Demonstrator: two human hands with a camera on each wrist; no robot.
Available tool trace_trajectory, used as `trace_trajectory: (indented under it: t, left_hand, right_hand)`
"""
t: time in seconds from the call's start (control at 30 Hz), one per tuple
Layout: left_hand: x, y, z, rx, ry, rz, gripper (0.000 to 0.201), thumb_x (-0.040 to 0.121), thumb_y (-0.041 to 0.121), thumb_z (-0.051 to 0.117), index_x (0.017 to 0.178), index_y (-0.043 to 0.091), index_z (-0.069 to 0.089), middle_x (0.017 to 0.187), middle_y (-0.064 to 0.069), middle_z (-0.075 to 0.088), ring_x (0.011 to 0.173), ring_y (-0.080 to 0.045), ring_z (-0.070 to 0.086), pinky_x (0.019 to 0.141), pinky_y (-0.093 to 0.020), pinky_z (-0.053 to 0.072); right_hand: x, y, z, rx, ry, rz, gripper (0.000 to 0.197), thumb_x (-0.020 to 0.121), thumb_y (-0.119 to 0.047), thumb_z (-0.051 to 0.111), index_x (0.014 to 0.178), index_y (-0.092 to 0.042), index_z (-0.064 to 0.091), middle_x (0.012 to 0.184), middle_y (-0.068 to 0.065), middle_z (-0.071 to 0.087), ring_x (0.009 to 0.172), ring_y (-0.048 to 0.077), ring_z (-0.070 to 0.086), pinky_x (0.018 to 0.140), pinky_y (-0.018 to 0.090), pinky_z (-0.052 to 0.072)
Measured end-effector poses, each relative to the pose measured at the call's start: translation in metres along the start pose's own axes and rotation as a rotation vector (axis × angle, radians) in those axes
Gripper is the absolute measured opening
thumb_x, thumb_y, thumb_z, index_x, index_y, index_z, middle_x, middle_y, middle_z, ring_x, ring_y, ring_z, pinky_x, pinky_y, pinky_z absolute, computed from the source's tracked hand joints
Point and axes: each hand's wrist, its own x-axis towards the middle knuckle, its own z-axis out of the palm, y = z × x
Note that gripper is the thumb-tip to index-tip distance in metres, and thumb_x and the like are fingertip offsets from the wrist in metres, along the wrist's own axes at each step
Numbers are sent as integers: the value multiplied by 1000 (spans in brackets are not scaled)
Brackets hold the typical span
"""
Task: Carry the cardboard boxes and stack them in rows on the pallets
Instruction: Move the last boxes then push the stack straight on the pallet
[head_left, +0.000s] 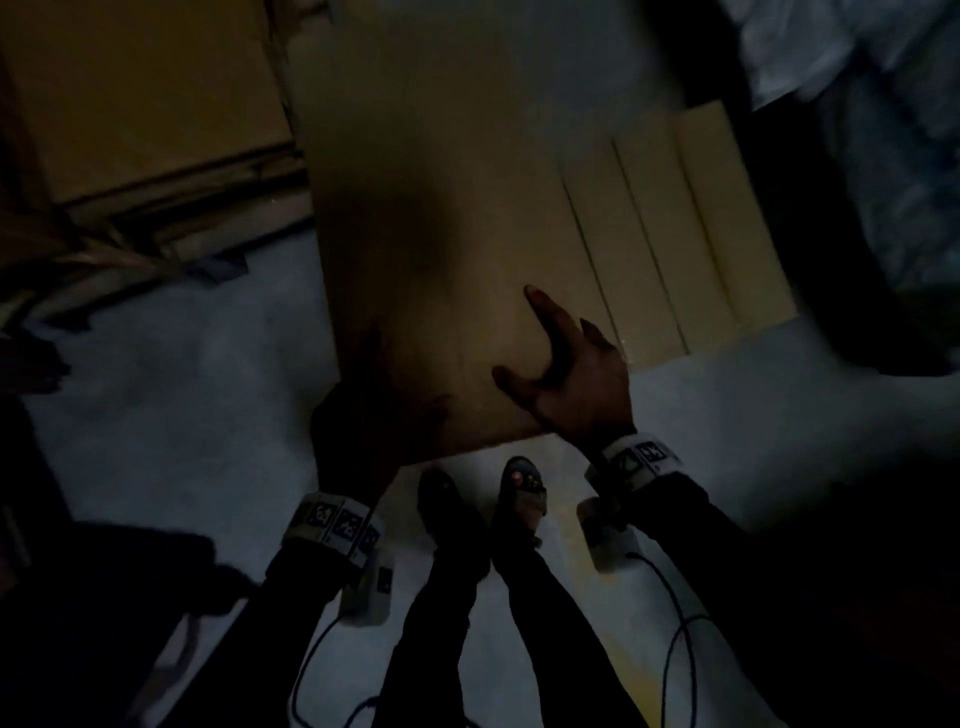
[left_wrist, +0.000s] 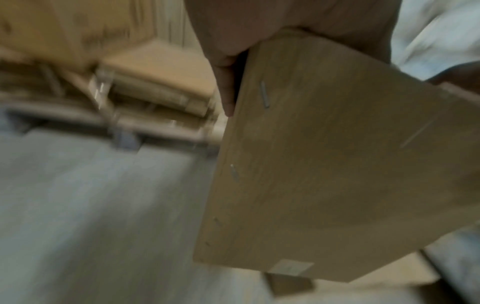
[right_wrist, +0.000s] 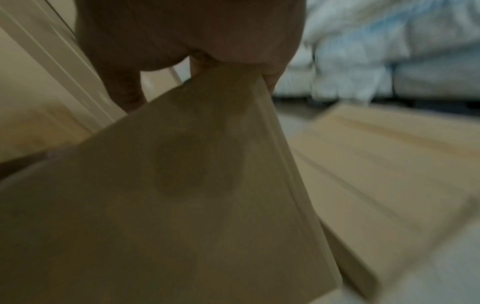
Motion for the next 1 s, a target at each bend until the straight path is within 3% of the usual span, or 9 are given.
trace_trajectory:
  t: [0.07,0.17,0.3,0.33,0.43,0.47,0.53,0.63,1.0]
  left_hand:
    - [-25,38,-49,-18,78,37,130,60,103,41,162,23,25,143,-15,58,124,-38,59,99,-48,51]
    - [-57,72,-112,-73,166,106,120,64,95,56,161,36,18,156,-5,47,134,-35,52,109,-50,46]
    - [-83,99,-174,-157,190,227,130,55,107,42,161,41,7,161,-2,38,145,-28,40,118,-47,37]
    - [-95,112,-197,-211,149,273,124,59,100,54,160,43,11,156,0,44,142,-22,44,116,-38,41]
    - [-130,147,-244,-396,151,401,74,81,32,87,140,33,42,123,27,48,106,28,50,86,4,39]
    - [-145,156,-257,-378,210,468,80,79,38,88,146,33,43,131,26,48,107,24,55,91,0,41]
    - [-173,171,-280,-375,366,557,106,60,78,81,153,47,40,144,6,59,124,-10,62,107,-29,49]
    - [-204,194,-291,-386,360,724,116,46,91,75,150,58,34,140,-6,64,128,-27,60,108,-44,49]
    - [-372,276,-256,-418,126,1369,117,50,82,82,151,34,49,138,-3,64,121,-13,64,105,-17,43]
  right_hand:
    - [-17,-21,-34,15,28,-53,99,72,-83,58,156,-58,13,147,7,55,131,32,53,104,40,50]
    - [-51,-58,-93,2,122,-104,100,73,-83,57,157,-57,9,155,4,48,135,32,50,109,40,46]
    - [-106,-99,-162,7,269,-145,100,74,-81,59,158,-54,11,155,-3,48,135,28,50,106,44,48]
    - [-123,-110,-179,17,319,-152,100,74,-80,60,158,-53,13,154,-4,49,134,26,50,107,42,48]
    - [-174,-134,-221,67,497,-163,99,72,-76,66,157,-50,24,149,1,53,128,23,55,108,37,48]
    - [-193,-140,-233,81,572,-166,98,72,-74,69,157,-50,27,148,2,54,129,23,56,109,36,47]
    - [-233,-149,-252,90,700,-159,97,72,-71,75,156,-50,30,149,1,53,132,20,54,113,31,42]
    - [-295,-152,-269,107,847,-99,97,72,-68,78,154,-55,28,151,1,50,137,20,49,116,30,39]
    - [-537,-97,-266,82,1336,249,100,69,-75,79,154,-51,31,138,3,55,123,20,59,104,32,50]
